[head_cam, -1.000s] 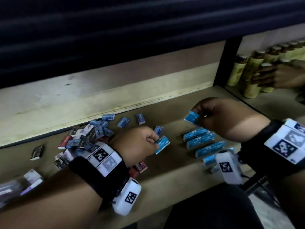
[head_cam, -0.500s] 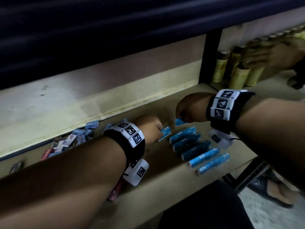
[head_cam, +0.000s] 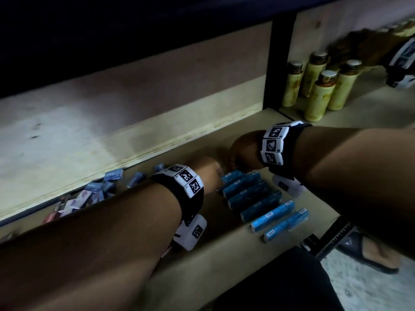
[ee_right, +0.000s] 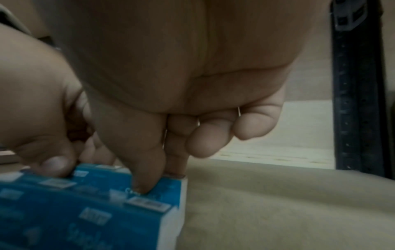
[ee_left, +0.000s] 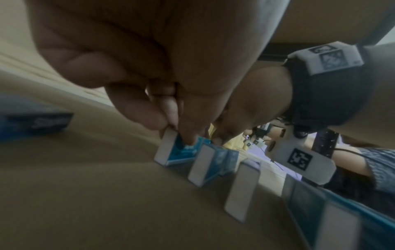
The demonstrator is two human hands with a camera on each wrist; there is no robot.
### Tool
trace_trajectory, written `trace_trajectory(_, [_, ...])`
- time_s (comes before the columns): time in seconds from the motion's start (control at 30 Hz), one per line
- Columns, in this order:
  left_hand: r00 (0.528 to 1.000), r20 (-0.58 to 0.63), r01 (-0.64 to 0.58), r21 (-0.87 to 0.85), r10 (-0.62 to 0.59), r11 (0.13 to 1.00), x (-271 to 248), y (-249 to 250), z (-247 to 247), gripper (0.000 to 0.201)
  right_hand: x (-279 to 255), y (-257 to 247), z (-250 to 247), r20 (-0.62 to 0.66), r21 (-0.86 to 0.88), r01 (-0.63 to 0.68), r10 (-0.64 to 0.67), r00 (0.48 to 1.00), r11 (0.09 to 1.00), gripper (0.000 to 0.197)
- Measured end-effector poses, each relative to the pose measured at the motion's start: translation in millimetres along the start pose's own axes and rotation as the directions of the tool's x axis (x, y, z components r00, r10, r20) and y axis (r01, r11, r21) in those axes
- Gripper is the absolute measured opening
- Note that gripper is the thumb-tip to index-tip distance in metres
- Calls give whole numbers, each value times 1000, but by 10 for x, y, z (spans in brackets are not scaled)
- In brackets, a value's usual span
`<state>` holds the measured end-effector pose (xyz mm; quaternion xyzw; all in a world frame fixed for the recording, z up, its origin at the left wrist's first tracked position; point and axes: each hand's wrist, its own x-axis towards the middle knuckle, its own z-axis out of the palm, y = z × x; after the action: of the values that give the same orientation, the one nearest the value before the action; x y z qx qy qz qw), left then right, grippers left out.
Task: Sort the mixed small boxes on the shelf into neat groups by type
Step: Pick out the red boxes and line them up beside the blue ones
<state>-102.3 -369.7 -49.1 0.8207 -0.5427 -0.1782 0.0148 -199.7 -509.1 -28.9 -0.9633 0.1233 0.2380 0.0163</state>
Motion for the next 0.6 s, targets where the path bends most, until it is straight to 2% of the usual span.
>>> trace_trajectory(0.1, [1000, 1, 4, -11, -4, 1000, 2, -10, -11, 24, 13, 43, 43, -73, -35, -35, 32, 997, 999, 30])
trace_trajectory(0.23, [1000, 8, 10, -59, -10, 998, -38, -22, -18, 23, -7, 51, 17, -18, -74, 84, -85, 996, 994, 37])
trace_trajectory(0.3, [1000, -7, 9, -104, -10, 995, -106, -59, -52, 21, -56, 24, -13, -85, -53, 36, -41, 996, 998, 38])
trace_trajectory(0.43, [995, -94, 22, -194, -41, 981, -407, -293, -146, 25, -228, -155, -155, -175, -7, -12, 10, 984, 1000, 37])
trace_trajectory(0.6, [989, -139, 17, -272, -57, 962, -944, -704, -168, 9, -478, -545, -367, -267, 82, 20, 2, 964, 996, 31])
